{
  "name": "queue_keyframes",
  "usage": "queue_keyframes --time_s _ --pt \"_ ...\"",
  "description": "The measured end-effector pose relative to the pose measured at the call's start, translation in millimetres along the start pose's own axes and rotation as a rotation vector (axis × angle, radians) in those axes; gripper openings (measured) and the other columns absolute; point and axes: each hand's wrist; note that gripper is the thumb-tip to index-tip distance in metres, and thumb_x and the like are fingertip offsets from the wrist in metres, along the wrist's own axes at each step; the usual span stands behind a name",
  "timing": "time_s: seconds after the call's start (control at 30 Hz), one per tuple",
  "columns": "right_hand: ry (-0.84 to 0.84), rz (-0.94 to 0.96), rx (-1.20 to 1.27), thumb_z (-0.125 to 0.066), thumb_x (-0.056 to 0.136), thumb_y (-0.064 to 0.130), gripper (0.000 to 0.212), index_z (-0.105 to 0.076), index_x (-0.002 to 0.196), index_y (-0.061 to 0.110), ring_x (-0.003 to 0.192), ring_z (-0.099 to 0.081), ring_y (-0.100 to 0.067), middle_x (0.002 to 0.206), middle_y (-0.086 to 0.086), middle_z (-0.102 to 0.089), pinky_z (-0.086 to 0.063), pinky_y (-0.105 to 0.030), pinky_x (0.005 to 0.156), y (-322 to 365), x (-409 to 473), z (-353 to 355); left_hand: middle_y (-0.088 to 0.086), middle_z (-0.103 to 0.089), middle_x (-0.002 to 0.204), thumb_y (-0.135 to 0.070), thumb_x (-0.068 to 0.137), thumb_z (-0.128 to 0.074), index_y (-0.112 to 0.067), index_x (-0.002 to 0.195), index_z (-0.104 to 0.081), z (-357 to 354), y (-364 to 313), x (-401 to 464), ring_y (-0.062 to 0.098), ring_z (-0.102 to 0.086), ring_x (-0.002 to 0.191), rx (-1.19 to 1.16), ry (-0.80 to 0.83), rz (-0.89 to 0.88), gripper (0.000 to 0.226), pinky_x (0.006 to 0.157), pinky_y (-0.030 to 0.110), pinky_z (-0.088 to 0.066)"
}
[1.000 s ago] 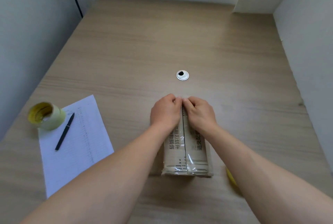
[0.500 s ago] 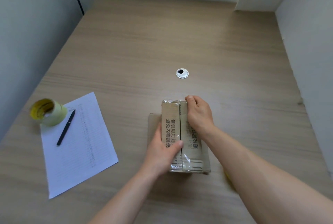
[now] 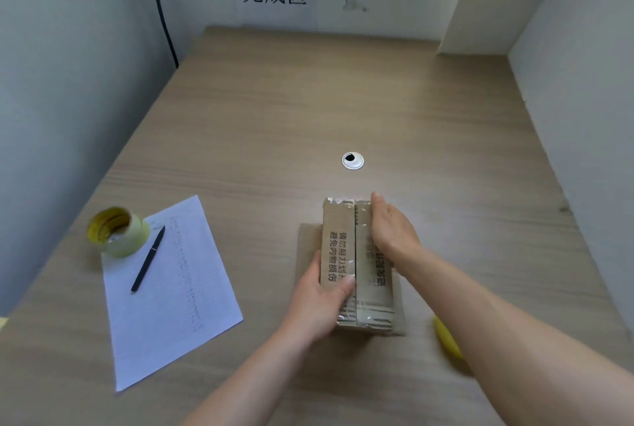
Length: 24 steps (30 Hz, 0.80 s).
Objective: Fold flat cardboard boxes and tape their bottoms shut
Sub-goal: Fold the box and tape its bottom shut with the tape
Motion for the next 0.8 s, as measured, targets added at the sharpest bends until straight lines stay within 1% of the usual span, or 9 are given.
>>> queue_keyframes --time_s 0.1,0.17,0.23,0.37,0.5,0.57,0.63,0.73,0.8 --pt "-0.107 0.179 0.461 -0.025 0.091 0.065 0.057 -0.061 0.096 0.021 0.1 -0.061 -0.025 0.109 -0.004 -0.066 -0.048 -0.048 0.092 35.2 -7.5 32.5 -0.003 -0.067 0.122 0.008 0.08 -0.066 -0.024 0.134 -0.05 25.9 -46.8 20.0 0.01 -0.066 0.107 -0.155 0.062 -0.159 0.065 0.087 0.031 -0.054" --pt "-0.147 0.307 0.852 -0.039 0.088 0.056 0.045 -0.059 0.084 0.016 0.087 -0.062 -0.026 0.096 -0.008 -0.068 -0.049 -0.04 0.074 51.3 -17.9 57.5 -0.013 -0.069 0.112 -0.004 0.064 -0.067 -0.028 0.117 -0.06 41.9 -83.4 33.3 -0.005 -0.064 0.091 -0.191 0.08 -0.187 0.058 0.074 0.03 -0.048" --pt "-0.096 0.333 1.063 -0.047 0.086 0.05 0.039 -0.054 0.07 0.014 0.079 -0.062 -0.022 0.081 -0.006 -0.066 -0.044 -0.037 0.069 49.7 -30.7 70.8 -0.018 -0.069 0.093 -0.033 0.057 -0.062 -0.03 0.095 -0.064 47.6 -109.8 42.8 -0.001 -0.062 0.083 -0.296 0.14 -0.087 0.039 0.072 0.035 -0.033" --pt "-0.063 0.07 0.876 -0.044 0.081 0.063 0.048 -0.054 0.069 0.018 0.1 -0.066 -0.024 0.086 -0.002 -0.072 -0.037 -0.045 0.082 7.1 -52.0 48.2 -0.007 -0.069 0.112 -0.076 0.071 -0.061 -0.029 0.109 -0.061 27.8 -107.6 47.4 0.013 -0.06 0.101 -0.226 0.123 0.011 0.061 0.08 0.038 -0.044" --pt "0.053 -0.018 0.806 -0.038 0.072 0.083 0.073 -0.063 0.11 0.026 0.102 -0.066 -0.023 0.101 0.0 -0.073 -0.041 -0.046 0.085 -27.7 -52.7 35.1 -0.006 -0.066 0.114 -0.078 0.058 -0.067 -0.033 0.112 -0.058 3.9 -78.8 47.2 0.015 -0.06 0.105 -0.117 -0.006 0.038 0.071 0.09 0.043 -0.051" --pt "0.105 -0.02 0.828 -0.039 0.065 0.084 0.075 -0.063 0.114 0.034 0.099 -0.067 -0.018 0.101 0.005 -0.074 -0.042 -0.043 0.083 -34.7 -44.9 40.7 -0.013 -0.072 0.093 -0.075 0.067 -0.067 -0.029 0.106 -0.064 1.7 -69.1 51.6 0.009 -0.068 0.087 -0.191 -0.098 0.069 0.06 0.07 0.034 -0.056" --pt "0.07 -0.009 0.767 -0.051 0.08 0.069 0.051 -0.064 0.111 0.03 0.092 -0.068 -0.015 0.094 0.009 -0.075 -0.049 -0.034 0.07 -40.5 -35.1 44.6 -0.011 -0.074 0.079 -0.059 0.078 -0.067 -0.022 0.098 -0.07 -1.5 -61.0 53.6 0.007 -0.07 0.069 -0.245 -0.173 0.038 0.042 0.053 0.031 -0.055" --pt "-0.032 -0.028 0.672 -0.061 0.092 0.027 0.011 -0.069 0.095 0.019 0.085 -0.069 -0.023 0.082 0.003 -0.074 -0.053 -0.028 0.056 -48.1 -15.5 48.4 0.0 -0.076 0.089 -0.027 0.085 -0.071 -0.018 0.103 -0.07 -15.9 -60.9 58.1 0.021 -0.072 0.081 -0.225 -0.251 -0.075 0.021 0.066 0.047 -0.061" --pt "-0.097 -0.065 0.727 -0.061 0.092 0.018 0.009 -0.069 0.088 0.018 0.085 -0.069 -0.027 0.082 -0.001 -0.074 -0.06 -0.037 0.059 -56.3 3.1 60.0 -0.001 -0.075 0.093 -0.014 0.089 -0.069 -0.024 0.103 -0.067 -35.2 -72.8 69.7 0.021 -0.072 0.085 -0.218 -0.204 -0.124 0.018 0.067 0.046 -0.061"
Point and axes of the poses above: each hand's wrist, its own x-axis towards the middle knuckle, its own z-axis out of the back of the hand, y = z × x
